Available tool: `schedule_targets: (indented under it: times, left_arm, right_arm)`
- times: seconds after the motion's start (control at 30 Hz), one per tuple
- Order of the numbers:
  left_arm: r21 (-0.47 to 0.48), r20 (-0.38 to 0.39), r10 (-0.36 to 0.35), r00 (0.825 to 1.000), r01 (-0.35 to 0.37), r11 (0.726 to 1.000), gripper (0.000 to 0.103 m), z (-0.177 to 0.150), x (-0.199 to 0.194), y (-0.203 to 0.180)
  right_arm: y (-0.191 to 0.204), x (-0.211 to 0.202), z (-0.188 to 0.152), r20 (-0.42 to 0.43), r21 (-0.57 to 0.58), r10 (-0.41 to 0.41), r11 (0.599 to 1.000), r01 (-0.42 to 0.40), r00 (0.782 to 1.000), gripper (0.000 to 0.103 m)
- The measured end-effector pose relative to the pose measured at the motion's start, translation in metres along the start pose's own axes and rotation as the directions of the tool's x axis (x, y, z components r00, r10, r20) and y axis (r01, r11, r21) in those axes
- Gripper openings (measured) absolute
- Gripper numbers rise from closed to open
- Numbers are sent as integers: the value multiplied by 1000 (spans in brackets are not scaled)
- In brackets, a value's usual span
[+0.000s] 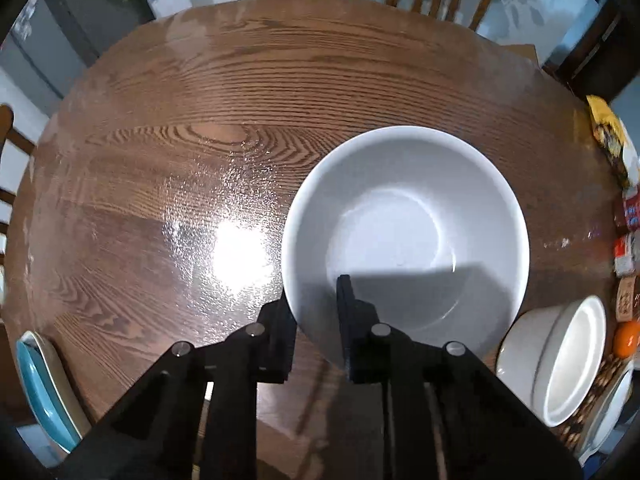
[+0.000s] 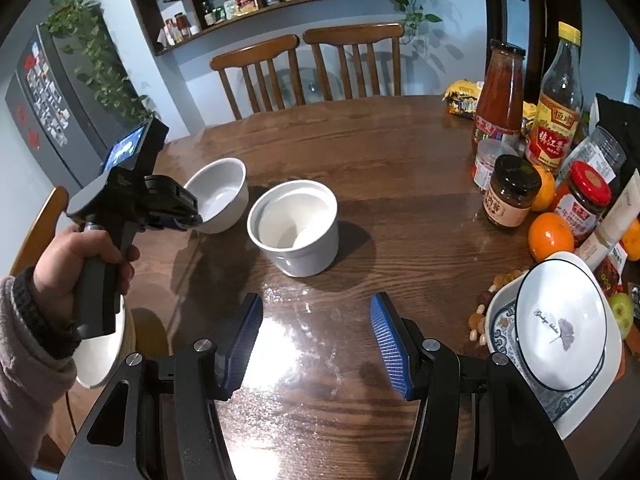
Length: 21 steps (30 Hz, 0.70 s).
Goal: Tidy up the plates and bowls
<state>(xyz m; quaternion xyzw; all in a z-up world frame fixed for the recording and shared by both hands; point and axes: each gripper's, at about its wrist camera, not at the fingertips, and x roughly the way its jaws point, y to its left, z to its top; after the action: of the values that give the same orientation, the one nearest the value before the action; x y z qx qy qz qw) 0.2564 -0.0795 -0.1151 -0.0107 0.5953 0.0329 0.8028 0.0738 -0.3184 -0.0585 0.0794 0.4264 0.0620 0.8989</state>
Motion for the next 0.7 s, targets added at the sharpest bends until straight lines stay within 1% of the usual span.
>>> schedule_targets:
  times: [0.1, 0.2, 0.33, 0.4, 0.47, 0.7]
  left_arm:
    - [97, 10, 29, 1000, -30, 995, 16, -8, -4, -11]
    - [184, 0, 33, 999, -32, 982, 16, -23, -10, -21]
    - [281, -7, 33, 999, -30, 959, 17, -52, -20, -31]
    - [329, -15, 37, 999, -30, 944, 17, -71, -26, -37]
    - [366, -24, 27, 999, -17, 931, 17, -88, -34, -38]
    - [443, -66, -6, 998, 35, 896, 17, -150, -52, -47]
  right_arm:
    - [-1, 0, 0, -1, 0, 0, 1000, 0, 1000, 57]
    - [0, 0, 0, 0, 3, 1, 1000, -1, 1000, 57]
    - [3, -2, -3, 4, 5, 7, 1000, -7, 1000, 57]
    - [3, -4, -6, 4, 5, 9, 1000, -9, 1000, 57]
    - [4, -5, -9, 2, 6, 8, 1000, -9, 1000, 57]
    - [6, -5, -22, -20, 3, 5, 1000, -5, 1000, 57]
